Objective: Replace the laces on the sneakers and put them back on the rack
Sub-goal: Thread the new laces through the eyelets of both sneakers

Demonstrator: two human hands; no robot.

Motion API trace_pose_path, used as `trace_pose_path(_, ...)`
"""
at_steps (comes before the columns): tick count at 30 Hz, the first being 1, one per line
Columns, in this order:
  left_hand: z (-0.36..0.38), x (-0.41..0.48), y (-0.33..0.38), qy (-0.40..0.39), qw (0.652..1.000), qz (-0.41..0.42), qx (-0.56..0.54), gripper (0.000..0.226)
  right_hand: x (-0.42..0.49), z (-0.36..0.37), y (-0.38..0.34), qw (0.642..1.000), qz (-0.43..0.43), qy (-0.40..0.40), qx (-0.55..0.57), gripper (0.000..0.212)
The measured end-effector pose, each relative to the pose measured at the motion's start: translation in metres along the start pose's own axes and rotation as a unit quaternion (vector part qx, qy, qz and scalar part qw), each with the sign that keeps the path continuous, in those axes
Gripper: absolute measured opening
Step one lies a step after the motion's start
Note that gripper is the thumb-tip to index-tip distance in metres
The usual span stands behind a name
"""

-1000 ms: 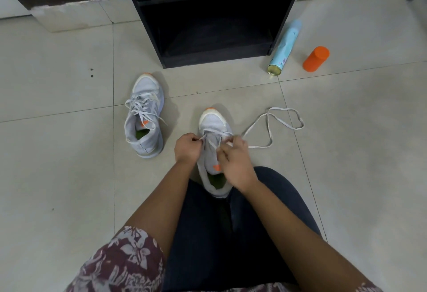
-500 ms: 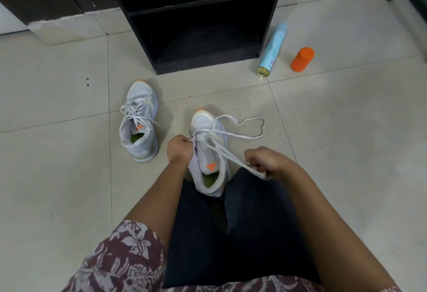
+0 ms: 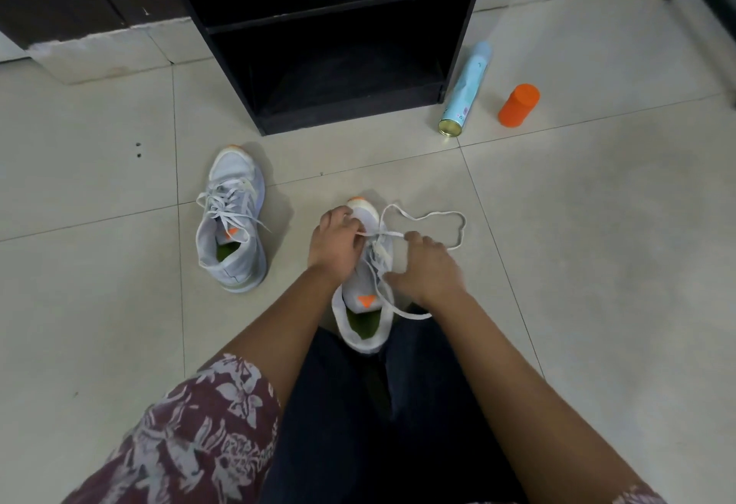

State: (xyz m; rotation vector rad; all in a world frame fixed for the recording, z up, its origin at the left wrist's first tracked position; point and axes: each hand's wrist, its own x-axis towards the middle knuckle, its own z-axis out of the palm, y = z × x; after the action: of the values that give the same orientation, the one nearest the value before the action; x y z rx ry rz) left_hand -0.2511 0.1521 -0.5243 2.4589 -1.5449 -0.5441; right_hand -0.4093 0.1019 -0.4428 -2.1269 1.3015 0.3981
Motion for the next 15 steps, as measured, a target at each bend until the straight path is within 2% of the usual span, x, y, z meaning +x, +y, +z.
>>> trace_pose_path(2, -0.005, 0.011, 0.007, -0.031, 0.999, -0.027, 0.006, 0.025, 0.009, 0.025, -0.015, 0.997, -0.006, -0.058, 0.057, 0.078)
trace_pose_path(3, -0.013, 0.017, 0.013, -0.046, 0.995, -0.065, -0.067, 0.02, 0.012, 0.038, -0.02, 0.996, -0.006, -0.071, 0.059, 0.078)
trace_pose_path(4, -0.025, 0.022, 0.017, -0.062, 0.975, -0.104, -0.185, 0.016, 0.015, 0.049, -0.024, 0.997, -0.005, -0.065, 0.042, 0.073)
trace_pose_path(6, -0.056, 0.032, 0.023, -0.069, 0.872, -0.16, -0.458, 0.017, 0.015, 0.064, -0.027, 1.0, -0.011, -0.013, -0.016, 0.062)
trace_pose_path(7, -0.073, 0.035, 0.023, -0.045, 0.827, -0.153, -0.539, 0.019, 0.014, 0.069, -0.028, 0.999, -0.019, 0.011, -0.047, 0.059)
trace_pose_path(8, -0.09, 0.038, 0.019, -0.017, 0.798, -0.132, -0.587, 0.022, 0.013, 0.071, -0.028, 0.997, -0.029, 0.024, -0.074, 0.058)
trace_pose_path(10, -0.118, 0.043, 0.014, 0.036, 0.766, -0.082, -0.637, 0.027, 0.013, 0.07, -0.025, 0.993, -0.046, 0.029, -0.106, 0.057)
trace_pose_path(12, -0.139, 0.048, 0.007, 0.098, 0.751, -0.038, -0.652, 0.022, 0.014, 0.066, -0.024, 0.991, -0.052, 0.023, -0.123, 0.055)
trace_pose_path(15, -0.163, 0.054, -0.002, 0.175, 0.732, -0.022, -0.658, 0.013, 0.012, 0.061, -0.024, 0.989, -0.062, 0.031, -0.133, 0.05)
